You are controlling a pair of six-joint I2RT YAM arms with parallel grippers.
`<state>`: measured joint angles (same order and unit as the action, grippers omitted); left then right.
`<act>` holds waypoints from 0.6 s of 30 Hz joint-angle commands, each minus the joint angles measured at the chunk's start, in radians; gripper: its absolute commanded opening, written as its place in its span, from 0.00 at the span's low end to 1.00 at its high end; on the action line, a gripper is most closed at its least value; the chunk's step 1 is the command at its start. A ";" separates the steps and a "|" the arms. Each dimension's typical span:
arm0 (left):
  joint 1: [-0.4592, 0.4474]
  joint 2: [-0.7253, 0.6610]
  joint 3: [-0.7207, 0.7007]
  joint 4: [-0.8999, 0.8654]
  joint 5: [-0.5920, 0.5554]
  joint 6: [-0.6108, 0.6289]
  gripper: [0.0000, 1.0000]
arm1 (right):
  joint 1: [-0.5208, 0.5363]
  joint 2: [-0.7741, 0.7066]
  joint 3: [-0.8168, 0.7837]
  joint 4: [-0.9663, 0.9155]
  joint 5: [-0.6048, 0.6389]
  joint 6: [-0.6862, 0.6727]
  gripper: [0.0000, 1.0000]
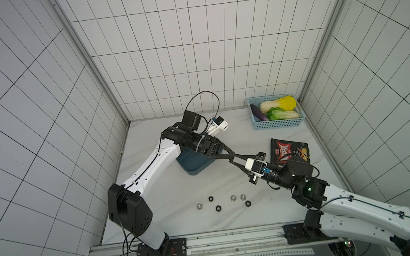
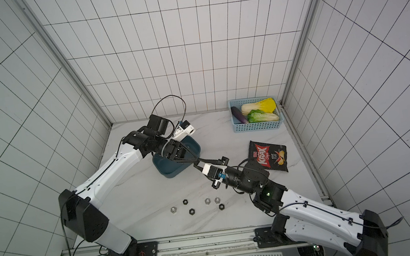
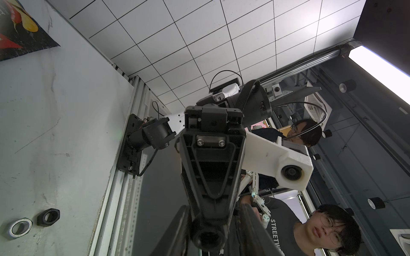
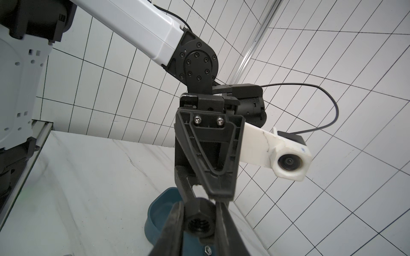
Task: Put the nuts on the desktop into the storage box
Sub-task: Pick up the nut from the center of the board.
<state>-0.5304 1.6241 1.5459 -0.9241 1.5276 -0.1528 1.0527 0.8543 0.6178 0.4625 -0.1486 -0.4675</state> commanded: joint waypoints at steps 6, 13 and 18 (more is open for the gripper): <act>-0.010 -0.005 0.016 -0.059 -0.007 0.108 0.40 | -0.012 0.021 -0.017 0.011 0.036 0.033 0.14; -0.008 -0.006 0.036 -0.130 -0.039 0.183 0.39 | -0.027 0.024 -0.030 0.031 0.065 0.069 0.14; -0.010 -0.005 0.052 -0.167 -0.053 0.220 0.26 | -0.034 0.019 -0.038 0.026 0.024 0.078 0.14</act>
<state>-0.5312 1.6241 1.5593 -1.0550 1.4517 0.0120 1.0340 0.8757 0.6071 0.4927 -0.1345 -0.4114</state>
